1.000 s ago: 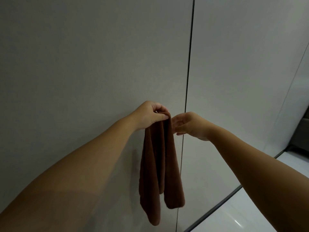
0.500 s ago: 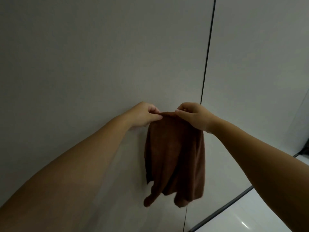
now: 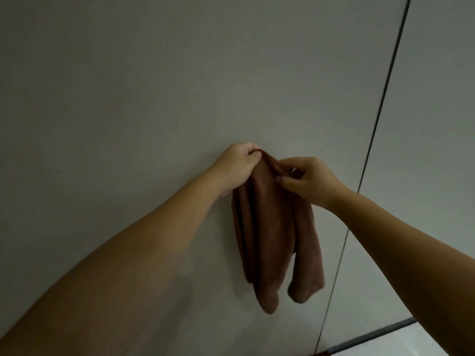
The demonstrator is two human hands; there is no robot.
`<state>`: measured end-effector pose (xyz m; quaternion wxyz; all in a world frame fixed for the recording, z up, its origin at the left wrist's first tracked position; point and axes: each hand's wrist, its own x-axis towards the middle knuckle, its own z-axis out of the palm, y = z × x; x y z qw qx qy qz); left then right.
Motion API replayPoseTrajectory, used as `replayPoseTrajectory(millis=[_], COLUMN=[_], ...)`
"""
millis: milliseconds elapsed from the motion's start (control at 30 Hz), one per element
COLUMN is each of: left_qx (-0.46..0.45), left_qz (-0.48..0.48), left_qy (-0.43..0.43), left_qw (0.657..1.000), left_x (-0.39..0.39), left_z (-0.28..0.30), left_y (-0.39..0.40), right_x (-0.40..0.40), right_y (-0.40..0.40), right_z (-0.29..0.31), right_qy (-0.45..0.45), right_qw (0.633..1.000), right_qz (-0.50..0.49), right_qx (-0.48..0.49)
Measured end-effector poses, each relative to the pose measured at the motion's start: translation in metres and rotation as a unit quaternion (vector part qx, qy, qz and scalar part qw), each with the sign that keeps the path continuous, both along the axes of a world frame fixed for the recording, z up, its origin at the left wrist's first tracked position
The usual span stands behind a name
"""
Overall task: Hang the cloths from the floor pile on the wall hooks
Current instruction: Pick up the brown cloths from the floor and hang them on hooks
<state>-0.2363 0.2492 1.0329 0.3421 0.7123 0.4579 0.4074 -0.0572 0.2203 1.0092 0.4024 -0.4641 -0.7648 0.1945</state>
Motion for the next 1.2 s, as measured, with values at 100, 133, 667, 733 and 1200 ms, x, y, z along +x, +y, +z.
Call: replayPoseTrajectory(millis=[100, 133, 667, 733, 1200], left_qx=[0.046, 0.057, 0.036, 0.032, -0.034], left_qz=[0.071, 0.096, 0.457, 0.494, 0.635], left_qy=[0.062, 0.078, 0.199, 0.189, 0.198], left_qw=[0.994, 0.991, 0.866, 0.848, 0.746], left_x=[-0.02, -0.027, -0.164, -0.18, -0.269], left_z=[0.012, 0.016, 0.05, 0.051, 0.079], left_y=[-0.019, -0.028, -0.282, -0.325, -0.638], right_x=[-0.024, -0.034, -0.232, -0.252, -0.413], right_y=[0.006, 0.007, -0.121, -0.147, -0.4], right_z=[-0.003, -0.003, 0.018, 0.026, 0.081], right_qy=[-0.001, 0.004, 0.127, 0.12, 0.034], right_qw=[0.999, 0.999, 0.797, 0.768, 0.731], right_qz=[0.033, 0.052, 0.542, 0.576, 0.676], right_qx=[0.002, 0.001, -0.234, -0.253, -0.091])
